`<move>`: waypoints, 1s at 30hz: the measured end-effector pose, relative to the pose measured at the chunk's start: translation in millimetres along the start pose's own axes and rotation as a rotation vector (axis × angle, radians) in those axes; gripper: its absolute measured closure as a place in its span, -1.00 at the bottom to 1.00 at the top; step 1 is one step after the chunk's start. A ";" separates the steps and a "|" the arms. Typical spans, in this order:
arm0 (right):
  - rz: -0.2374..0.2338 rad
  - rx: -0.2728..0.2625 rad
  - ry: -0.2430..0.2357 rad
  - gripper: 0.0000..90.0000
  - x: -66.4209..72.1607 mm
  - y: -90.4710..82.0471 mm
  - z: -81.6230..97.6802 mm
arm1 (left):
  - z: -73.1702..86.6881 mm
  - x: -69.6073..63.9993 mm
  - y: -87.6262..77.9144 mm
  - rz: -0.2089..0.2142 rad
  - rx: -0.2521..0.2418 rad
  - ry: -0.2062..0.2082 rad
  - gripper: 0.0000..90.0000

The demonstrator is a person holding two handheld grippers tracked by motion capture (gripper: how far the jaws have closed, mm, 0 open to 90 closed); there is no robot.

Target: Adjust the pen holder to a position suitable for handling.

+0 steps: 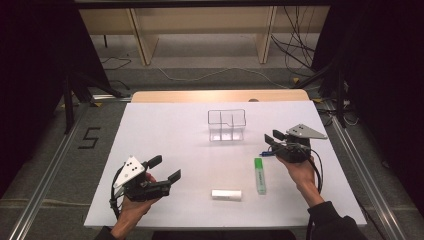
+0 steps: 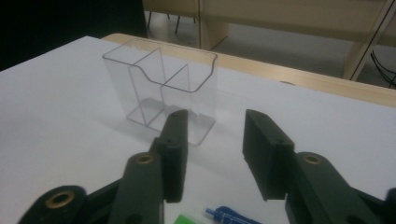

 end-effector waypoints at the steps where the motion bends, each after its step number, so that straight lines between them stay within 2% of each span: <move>1: 0.002 0.003 -0.002 0.52 -2.5 3.3 -0.3 | -0.1 0.3 0.1 -0.001 -0.001 0.000 -0.66; 3: 0.007 0.016 -0.002 0.66 -7.4 9.8 0.0 | -0.1 0.7 0.2 -0.004 -0.002 -0.002 -0.66; 8: 0.003 0.043 0.036 0.96 -16.8 25.7 3.3 | -0.6 0.9 0.4 -0.005 -0.005 -0.003 -0.66; 10: 0.004 0.052 0.049 1.00 -20.1 32.0 4.1 | -0.6 1.1 0.3 -0.005 -0.006 -0.003 -0.66; 19: 0.013 0.089 0.077 1.00 -29.8 61.6 2.2 | -0.9 1.9 0.0 -0.007 -0.005 -0.008 -0.66; 22: 0.027 0.109 0.093 1.00 -34.9 77.3 2.7 | -0.8 2.6 -0.2 -0.009 -0.005 -0.011 -0.66; 30: 0.032 0.139 0.117 1.00 -37.6 100.6 4.1 | -1.4 4.2 -0.3 -0.014 -0.009 -0.017 -0.66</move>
Point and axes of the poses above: each handheld gripper's, and its own axes: y roughly forward along the jaws, z roughly out of its underside, x roughly to its left, the point moved 9 cm from there along y, roughly forward along the jaws, and after that the axes turned 10 degrees about -z, right-handed, at the moved point
